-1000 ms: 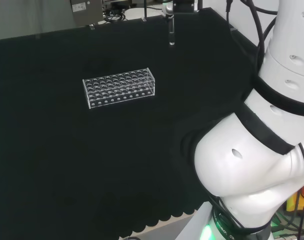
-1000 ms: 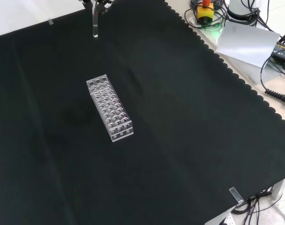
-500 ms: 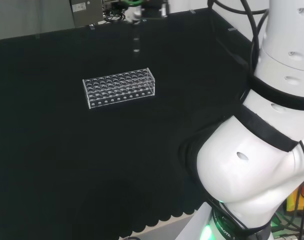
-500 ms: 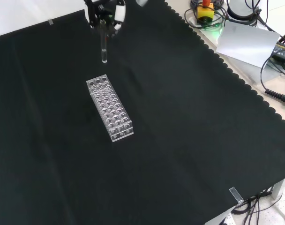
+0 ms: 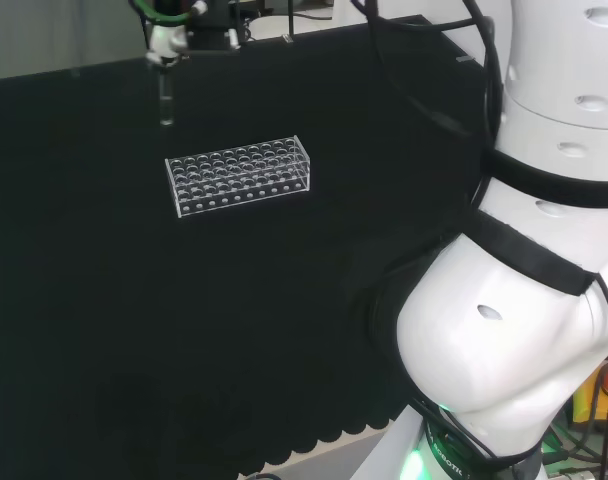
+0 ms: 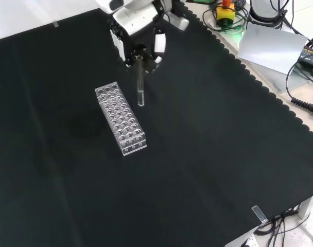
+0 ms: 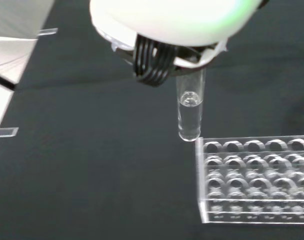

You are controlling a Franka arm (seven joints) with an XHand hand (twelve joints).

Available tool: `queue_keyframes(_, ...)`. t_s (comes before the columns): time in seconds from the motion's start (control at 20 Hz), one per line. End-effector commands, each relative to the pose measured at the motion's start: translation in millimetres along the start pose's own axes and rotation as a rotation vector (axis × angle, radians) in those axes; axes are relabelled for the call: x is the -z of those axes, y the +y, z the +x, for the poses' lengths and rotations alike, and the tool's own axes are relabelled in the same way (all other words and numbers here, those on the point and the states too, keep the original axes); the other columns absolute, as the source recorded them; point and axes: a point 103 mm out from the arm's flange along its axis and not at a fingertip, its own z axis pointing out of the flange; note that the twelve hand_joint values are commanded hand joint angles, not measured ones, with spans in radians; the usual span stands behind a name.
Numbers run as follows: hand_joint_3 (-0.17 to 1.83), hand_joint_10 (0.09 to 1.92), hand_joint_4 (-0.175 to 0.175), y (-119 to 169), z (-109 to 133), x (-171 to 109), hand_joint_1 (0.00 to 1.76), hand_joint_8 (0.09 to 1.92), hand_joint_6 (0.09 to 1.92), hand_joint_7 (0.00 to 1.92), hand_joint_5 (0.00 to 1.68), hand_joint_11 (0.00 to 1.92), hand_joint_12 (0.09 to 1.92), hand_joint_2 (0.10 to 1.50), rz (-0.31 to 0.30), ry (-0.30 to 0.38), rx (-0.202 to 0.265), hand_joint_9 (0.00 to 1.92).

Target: Shake the test tube.

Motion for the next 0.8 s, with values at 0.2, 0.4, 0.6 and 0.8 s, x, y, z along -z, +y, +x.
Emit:
queue_keyframes(0.2, 0.63, 0.81, -0.175, -2.0, -64.9, 3.0, 1.24, 0.30, 0.33, 1.81, 1.44, 1.38, 0.89, 0.62, -0.001, -0.028, -0.126, 1.73)
queue_keyframes(0.4, 0.63, 0.81, -0.175, -10.1, -124.3, 5.3, 1.24, 0.30, 0.33, 1.81, 1.44, 1.38, 0.89, 0.62, -0.006, -0.064, -0.234, 1.73)
queue_keyframes(0.6, 0.63, 0.81, -0.175, -18.7, -180.3, 10.6, 1.24, 0.30, 0.33, 1.81, 1.44, 1.38, 0.89, 0.62, -0.004, -0.100, -0.347, 1.73)
queue_keyframes(0.8, 0.63, 0.81, -0.175, -25.2, -220.2, 17.5, 1.24, 0.30, 0.33, 1.81, 1.44, 1.38, 0.89, 0.62, -0.005, -0.125, -0.431, 1.73)
